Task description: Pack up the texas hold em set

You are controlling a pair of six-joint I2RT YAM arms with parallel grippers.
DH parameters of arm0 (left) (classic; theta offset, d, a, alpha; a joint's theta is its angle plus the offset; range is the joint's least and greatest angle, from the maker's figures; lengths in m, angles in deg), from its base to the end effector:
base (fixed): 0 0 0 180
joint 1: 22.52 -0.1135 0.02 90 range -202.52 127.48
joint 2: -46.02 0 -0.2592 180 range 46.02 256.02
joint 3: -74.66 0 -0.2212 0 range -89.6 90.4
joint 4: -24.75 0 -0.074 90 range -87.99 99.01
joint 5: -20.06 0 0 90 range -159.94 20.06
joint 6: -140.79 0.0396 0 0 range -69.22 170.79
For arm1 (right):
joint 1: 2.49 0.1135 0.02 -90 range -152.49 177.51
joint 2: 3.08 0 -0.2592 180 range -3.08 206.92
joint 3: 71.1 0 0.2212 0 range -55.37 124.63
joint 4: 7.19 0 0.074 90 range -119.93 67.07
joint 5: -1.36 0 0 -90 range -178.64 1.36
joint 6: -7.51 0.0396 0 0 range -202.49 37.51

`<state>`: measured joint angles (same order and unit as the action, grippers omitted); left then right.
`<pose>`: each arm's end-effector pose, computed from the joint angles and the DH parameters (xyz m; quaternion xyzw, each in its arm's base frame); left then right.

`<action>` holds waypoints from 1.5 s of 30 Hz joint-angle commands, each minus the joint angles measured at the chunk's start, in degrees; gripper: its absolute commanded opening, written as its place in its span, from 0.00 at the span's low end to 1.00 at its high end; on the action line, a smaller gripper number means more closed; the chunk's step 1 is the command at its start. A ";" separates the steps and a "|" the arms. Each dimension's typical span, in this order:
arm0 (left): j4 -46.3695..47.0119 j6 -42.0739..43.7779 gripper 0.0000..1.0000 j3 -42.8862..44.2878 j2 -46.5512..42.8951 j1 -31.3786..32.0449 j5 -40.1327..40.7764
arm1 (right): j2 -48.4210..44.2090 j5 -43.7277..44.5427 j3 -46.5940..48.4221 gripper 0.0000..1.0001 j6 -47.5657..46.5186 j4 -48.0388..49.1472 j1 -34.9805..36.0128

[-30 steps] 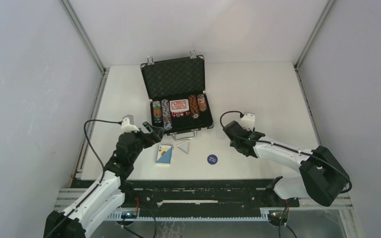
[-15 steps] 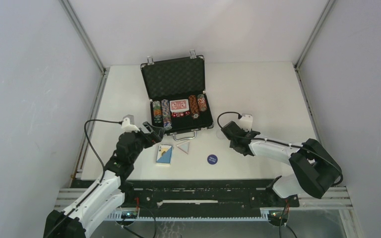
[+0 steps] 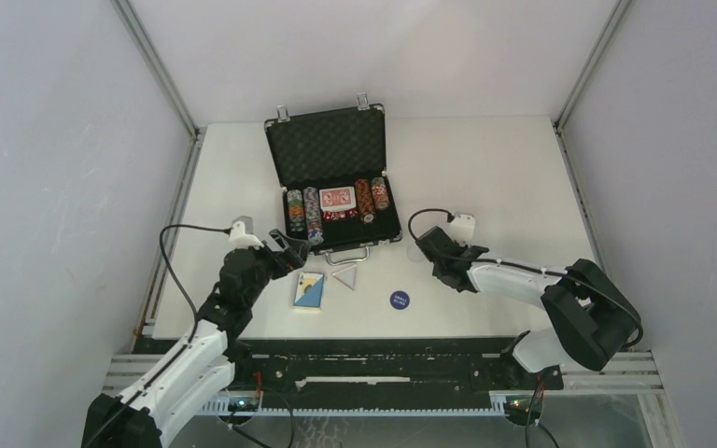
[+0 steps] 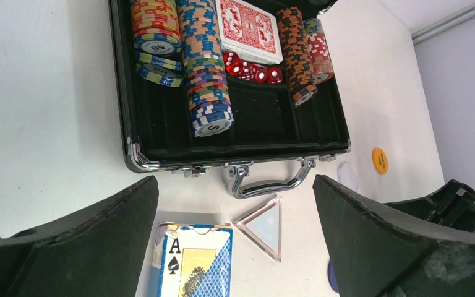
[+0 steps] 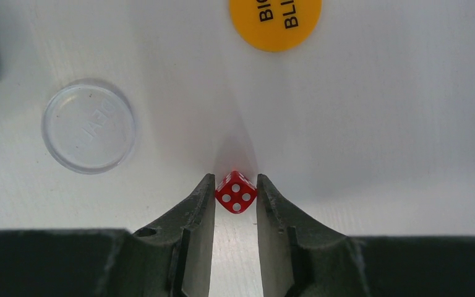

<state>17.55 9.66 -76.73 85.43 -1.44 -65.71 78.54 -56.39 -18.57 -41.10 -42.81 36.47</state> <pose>0.1363 -0.0494 0.2015 -0.1621 0.7923 -0.2779 0.5184 0.1855 0.1228 0.1652 0.0807 0.9359 -0.0714 0.3355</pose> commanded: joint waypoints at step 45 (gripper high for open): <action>0.05 0.78 1.00 -0.92 -0.11 0.18 2.73 | 40.31 -11.68 58.40 0.29 -20.41 0.90 8.72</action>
<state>16.89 9.79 -76.76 84.98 -1.41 -64.09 117.60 -65.92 35.70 -59.97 -42.26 46.22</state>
